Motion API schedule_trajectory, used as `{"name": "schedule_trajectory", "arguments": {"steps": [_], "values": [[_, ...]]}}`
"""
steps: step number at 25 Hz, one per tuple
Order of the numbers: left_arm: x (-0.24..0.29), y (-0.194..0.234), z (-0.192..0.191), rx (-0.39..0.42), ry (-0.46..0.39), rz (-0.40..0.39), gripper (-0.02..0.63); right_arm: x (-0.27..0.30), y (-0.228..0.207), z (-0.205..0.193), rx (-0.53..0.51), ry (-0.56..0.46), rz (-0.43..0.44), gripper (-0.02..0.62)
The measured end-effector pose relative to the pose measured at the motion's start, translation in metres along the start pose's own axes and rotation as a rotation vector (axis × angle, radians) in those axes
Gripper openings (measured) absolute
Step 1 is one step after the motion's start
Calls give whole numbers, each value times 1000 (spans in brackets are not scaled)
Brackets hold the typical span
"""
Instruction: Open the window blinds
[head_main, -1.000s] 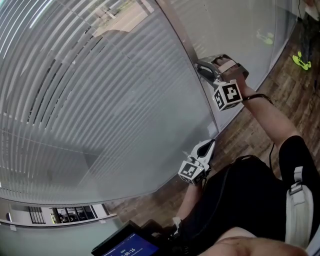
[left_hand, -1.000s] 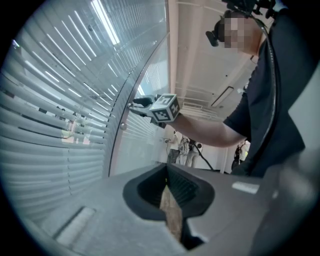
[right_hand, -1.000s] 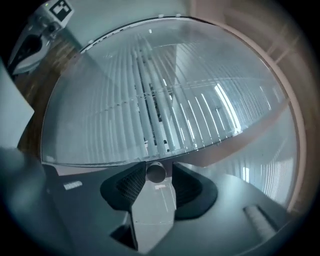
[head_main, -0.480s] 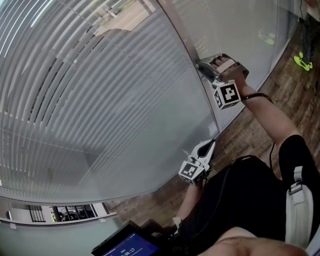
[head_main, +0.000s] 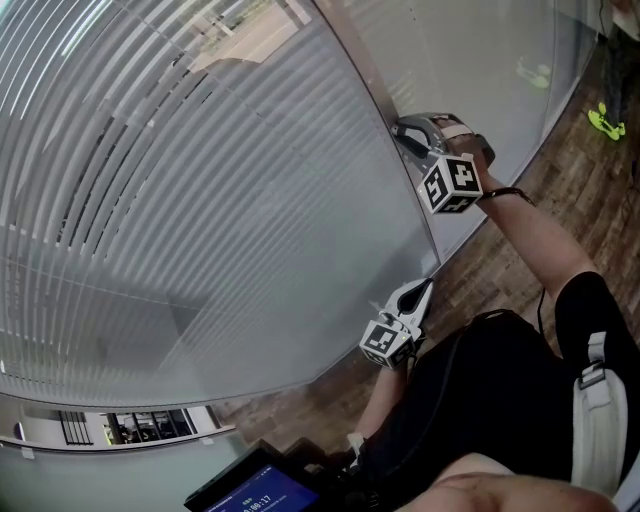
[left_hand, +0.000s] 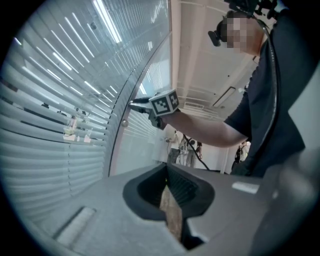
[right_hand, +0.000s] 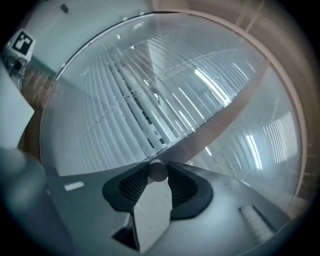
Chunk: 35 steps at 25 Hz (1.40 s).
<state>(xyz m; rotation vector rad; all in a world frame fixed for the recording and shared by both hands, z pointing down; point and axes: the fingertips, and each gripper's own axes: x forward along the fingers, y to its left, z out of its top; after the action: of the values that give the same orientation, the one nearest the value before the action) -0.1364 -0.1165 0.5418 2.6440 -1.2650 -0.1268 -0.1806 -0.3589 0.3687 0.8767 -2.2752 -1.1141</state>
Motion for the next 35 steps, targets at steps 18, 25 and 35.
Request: {"name": "schedule_trajectory", "arguments": {"steps": [18,25,35], "values": [[1,-4,-1,-8,-1,-13,2,7,-5,-19,799,-56,95,123],[3,-5,1,-3,-1,-16,2,7,-8,-20,912,-72,119,123],[3,-8,3,-8,-2,-14,2,6,-6,-21,844,-55,110,127]]}}
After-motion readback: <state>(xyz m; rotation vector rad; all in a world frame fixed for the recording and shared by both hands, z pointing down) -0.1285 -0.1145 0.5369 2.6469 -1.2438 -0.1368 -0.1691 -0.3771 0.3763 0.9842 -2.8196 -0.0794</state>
